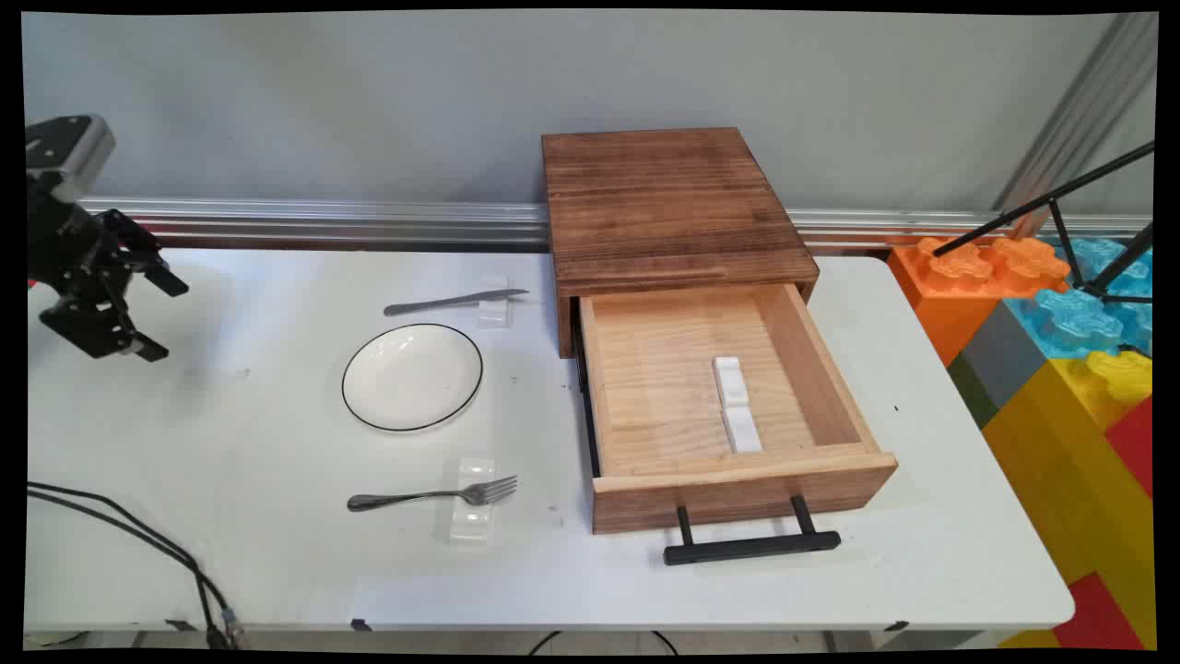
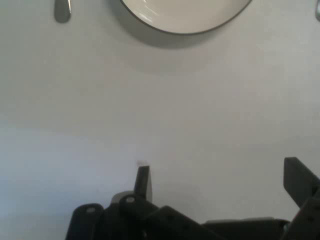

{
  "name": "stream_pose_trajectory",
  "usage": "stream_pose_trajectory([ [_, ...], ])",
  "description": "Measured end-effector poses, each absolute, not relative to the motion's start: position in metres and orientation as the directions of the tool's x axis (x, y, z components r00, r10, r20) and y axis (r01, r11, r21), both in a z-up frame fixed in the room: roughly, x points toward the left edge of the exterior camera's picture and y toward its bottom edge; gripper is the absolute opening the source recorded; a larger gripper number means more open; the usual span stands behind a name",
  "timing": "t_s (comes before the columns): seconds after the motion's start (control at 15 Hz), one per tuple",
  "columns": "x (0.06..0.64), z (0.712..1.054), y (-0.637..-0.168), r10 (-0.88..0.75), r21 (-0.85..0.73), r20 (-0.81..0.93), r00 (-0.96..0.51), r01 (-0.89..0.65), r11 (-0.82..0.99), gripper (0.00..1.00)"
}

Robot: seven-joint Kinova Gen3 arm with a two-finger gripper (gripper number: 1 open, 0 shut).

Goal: Pick up the knife from the left of the white plate

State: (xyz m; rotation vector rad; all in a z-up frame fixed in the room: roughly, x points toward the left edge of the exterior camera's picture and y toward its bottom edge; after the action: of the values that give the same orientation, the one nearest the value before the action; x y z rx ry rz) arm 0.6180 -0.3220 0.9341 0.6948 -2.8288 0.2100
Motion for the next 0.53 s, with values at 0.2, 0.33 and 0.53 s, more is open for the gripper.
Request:
stream_pose_trajectory([
  [0.2,0.609,0.927,-0.335,-0.423,-0.124,0.301,-0.855,-0.475,0.871,1.00],
  [0.33,0.598,0.926,-0.356,-0.397,-0.171,0.354,-0.847,-0.475,0.863,1.00],
  [0.53,0.574,0.927,-0.394,-0.337,-0.242,0.404,-0.850,-0.454,0.857,1.00],
])
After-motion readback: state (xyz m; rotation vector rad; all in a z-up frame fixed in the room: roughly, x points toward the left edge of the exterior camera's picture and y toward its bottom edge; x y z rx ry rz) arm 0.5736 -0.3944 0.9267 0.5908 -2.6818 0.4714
